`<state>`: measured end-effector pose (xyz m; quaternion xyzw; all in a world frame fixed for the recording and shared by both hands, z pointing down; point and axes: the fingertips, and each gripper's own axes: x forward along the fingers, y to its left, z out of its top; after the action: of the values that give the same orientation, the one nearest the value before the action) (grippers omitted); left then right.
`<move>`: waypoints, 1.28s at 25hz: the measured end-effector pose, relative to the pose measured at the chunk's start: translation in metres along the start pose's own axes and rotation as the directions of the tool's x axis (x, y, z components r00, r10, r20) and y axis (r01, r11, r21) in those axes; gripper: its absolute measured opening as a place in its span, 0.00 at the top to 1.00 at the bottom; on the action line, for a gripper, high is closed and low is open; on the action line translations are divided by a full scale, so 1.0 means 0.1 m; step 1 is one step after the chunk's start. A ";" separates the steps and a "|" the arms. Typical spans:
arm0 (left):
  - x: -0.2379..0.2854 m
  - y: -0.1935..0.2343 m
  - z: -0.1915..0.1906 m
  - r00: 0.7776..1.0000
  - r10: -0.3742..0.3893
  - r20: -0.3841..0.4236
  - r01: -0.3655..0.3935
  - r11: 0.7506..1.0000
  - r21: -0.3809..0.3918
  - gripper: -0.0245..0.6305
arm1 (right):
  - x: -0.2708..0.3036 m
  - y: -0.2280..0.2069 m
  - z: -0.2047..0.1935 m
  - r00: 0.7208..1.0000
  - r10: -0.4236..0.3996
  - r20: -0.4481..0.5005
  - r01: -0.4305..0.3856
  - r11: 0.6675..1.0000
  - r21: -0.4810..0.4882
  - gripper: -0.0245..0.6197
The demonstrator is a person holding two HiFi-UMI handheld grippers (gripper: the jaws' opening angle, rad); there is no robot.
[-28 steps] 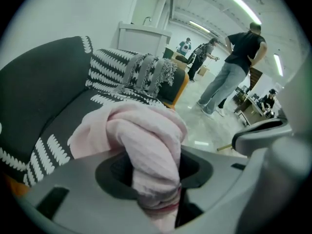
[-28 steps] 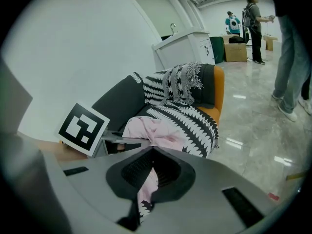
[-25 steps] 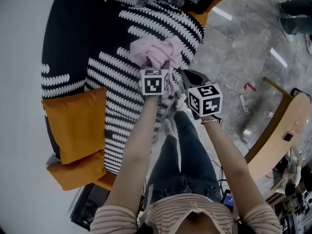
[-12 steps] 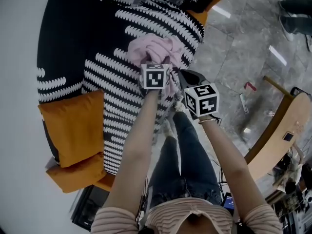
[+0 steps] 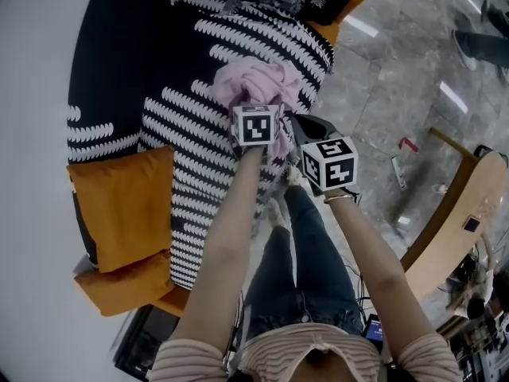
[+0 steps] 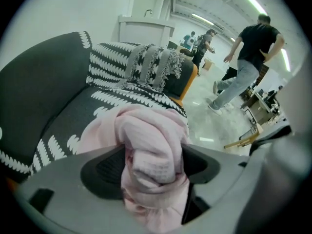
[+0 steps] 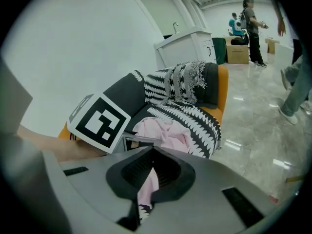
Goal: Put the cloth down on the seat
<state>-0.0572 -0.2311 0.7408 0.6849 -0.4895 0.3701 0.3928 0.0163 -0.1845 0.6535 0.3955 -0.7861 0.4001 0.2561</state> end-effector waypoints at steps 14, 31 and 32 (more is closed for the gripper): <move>-1.12 0.04 -0.03 0.980 -0.014 0.200 0.029 0.997 -0.071 0.51 | -0.56 0.44 0.18 0.991 -0.027 0.133 0.026 1.000 0.014 0.95; -2.97 -0.05 -0.26 0.842 -0.104 0.529 0.170 0.982 -0.078 0.94 | -1.53 1.42 0.07 0.953 0.004 0.302 0.004 1.000 -0.027 0.95; -3.07 -0.06 -0.28 0.833 -0.109 0.542 0.175 0.982 -0.072 0.94 | -1.59 1.48 0.06 0.949 0.009 0.314 0.001 1.000 -0.030 0.95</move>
<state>-0.1303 -0.0881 0.4782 0.7709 -0.5484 0.1042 0.3069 -0.0182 -0.0689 0.4731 0.4485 -0.8235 0.3208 0.1330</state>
